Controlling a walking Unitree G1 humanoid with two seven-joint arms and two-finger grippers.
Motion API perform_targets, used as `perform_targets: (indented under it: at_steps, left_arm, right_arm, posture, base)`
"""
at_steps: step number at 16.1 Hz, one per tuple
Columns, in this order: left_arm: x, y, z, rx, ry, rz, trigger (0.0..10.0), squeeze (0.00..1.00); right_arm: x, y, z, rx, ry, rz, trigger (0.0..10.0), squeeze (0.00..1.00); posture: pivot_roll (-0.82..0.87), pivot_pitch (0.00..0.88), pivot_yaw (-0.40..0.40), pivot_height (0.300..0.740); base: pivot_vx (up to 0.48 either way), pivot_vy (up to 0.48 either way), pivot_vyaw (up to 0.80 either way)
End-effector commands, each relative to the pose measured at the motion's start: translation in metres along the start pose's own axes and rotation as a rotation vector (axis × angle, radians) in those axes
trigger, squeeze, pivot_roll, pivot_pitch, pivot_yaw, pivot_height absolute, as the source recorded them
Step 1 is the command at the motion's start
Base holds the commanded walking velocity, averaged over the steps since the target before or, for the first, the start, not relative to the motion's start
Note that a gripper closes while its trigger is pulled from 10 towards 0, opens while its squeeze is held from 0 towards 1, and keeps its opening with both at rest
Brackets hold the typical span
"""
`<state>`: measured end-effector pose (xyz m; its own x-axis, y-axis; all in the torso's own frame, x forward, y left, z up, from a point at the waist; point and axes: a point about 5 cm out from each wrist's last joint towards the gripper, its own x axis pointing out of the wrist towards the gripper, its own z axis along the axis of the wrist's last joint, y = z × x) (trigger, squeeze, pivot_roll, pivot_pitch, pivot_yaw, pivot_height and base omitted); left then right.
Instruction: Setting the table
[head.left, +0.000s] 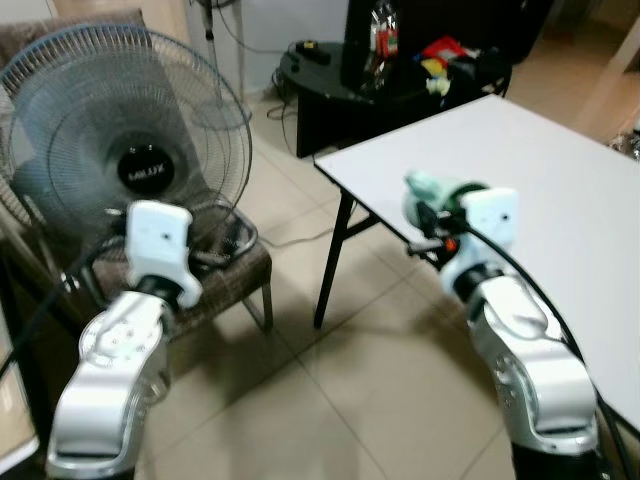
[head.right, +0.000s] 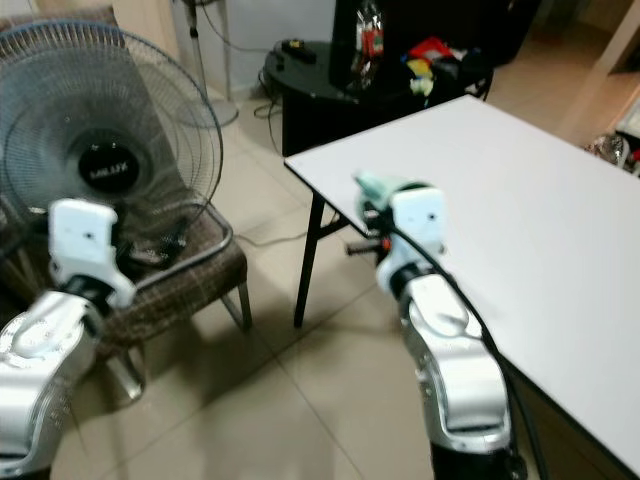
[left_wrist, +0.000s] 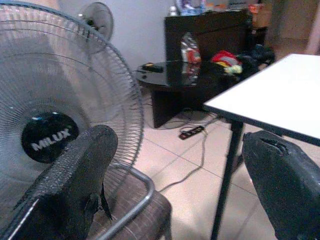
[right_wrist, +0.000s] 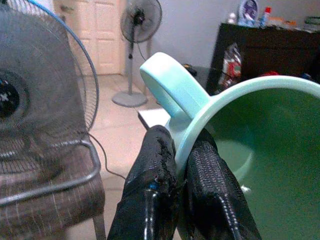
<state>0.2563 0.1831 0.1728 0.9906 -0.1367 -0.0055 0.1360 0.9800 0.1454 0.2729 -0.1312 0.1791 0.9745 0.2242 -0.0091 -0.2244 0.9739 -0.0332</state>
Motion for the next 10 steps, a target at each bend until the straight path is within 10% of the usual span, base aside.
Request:
perform_targets:
  at_steps: [1,10]
  left_arm:
    - [0.004,-0.006,0.003,-0.004,-0.010,-0.037,10.0,0.00]
    - [0.024,-0.013,0.010,0.020,-0.024,-0.143,10.0,0.00]
  right_arm:
    - [-0.001,-0.007,0.004,0.006,-0.032,-0.022,10.0,0.00]
    - [-0.002,-0.011,0.008,0.011,-0.071,-0.082,10.0,0.00]
  posture:
    - [0.16,0.000,-0.026,0.740]
    - [0.10,0.000,0.077,0.740]
  base:
    - [0.394,0.000,0.00]
    - [0.395,0.000,-0.39]
